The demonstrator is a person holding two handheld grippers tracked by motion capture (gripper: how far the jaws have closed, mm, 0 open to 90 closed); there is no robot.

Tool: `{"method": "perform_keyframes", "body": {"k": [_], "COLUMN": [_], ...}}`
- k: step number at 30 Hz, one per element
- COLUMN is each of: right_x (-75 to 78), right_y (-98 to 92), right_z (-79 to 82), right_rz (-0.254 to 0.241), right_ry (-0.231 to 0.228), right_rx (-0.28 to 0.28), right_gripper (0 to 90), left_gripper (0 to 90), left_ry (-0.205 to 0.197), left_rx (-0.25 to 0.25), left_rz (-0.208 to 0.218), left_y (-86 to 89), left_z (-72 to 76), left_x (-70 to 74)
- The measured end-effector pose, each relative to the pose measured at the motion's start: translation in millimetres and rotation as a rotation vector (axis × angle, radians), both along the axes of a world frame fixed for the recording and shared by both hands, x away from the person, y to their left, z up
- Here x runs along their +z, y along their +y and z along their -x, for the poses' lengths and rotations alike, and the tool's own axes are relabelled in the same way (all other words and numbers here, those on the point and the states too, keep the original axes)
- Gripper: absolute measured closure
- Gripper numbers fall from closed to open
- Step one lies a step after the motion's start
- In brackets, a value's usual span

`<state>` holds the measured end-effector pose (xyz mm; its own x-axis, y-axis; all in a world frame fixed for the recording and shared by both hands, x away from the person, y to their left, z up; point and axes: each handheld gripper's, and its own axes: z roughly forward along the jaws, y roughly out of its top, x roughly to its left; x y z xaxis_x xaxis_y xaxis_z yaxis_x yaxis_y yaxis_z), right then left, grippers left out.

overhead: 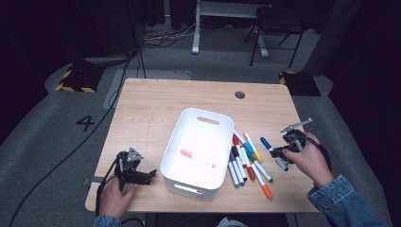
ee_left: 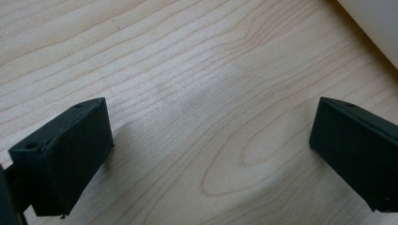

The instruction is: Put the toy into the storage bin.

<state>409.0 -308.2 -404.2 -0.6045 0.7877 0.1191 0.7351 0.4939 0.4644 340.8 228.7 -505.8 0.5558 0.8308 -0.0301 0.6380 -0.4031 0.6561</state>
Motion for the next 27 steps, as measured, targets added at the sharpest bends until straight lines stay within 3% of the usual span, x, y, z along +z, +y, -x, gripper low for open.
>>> {"method": "perform_keyframes", "body": {"k": [15,27], "right_x": [44.3,70.3], "right_y": [11.7,28.2], "right_z": [-1.8,-3.3], "right_rz": [-0.055,-0.056], "right_ry": [-0.088,-0.127], "right_rx": [0.044,0.096], "right_gripper": [77.1,77.1], "left_gripper": [0.0,0.0], "left_ry": [0.003,0.002], "left_rx": [-0.001,0.0], "left_rz": [0.003,0.002], "left_y": [-0.1,-0.1], "left_z": [0.1,0.0], "left_x": [0.0,-0.1]}}
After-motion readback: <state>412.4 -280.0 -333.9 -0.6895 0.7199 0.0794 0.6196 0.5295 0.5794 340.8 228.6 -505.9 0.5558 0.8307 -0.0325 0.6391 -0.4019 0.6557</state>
